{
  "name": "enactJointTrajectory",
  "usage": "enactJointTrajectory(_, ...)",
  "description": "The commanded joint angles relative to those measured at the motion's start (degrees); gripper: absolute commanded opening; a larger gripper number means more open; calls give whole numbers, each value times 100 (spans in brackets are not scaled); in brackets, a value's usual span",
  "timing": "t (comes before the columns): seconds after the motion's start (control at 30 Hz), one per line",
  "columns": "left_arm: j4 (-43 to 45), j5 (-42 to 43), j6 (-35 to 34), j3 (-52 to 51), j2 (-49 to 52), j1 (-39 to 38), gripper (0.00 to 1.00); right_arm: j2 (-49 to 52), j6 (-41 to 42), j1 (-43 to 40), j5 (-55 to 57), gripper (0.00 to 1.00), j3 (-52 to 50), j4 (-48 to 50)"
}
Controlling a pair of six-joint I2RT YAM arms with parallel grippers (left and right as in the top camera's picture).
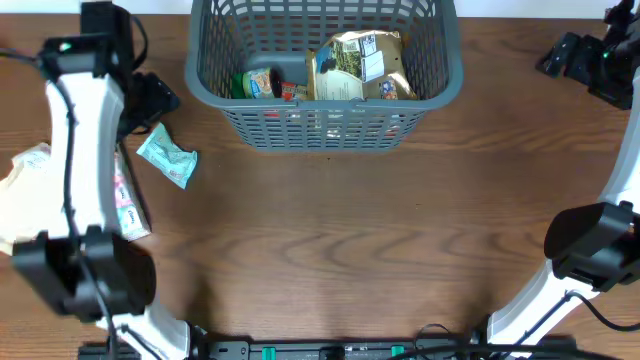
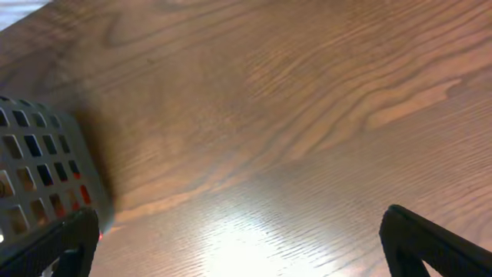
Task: Pack container
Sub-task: 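Move the left gripper to the mint-green wipes packet and grasp it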
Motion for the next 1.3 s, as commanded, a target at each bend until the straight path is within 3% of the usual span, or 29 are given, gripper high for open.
enactJointTrajectory(0.0, 35, 118, -284, 57, 503, 33, 98, 55, -42, -35, -20, 99, -15, 11)
enactJointTrajectory(0.3, 553, 278, -225, -28, 1244, 33, 98, 55, -197, -35, 7, 99, -15, 17)
enactJointTrajectory(1.27, 2258, 280, -348, -1829, 1261, 216, 98, 55, -280, -39, 22, 99, -15, -46)
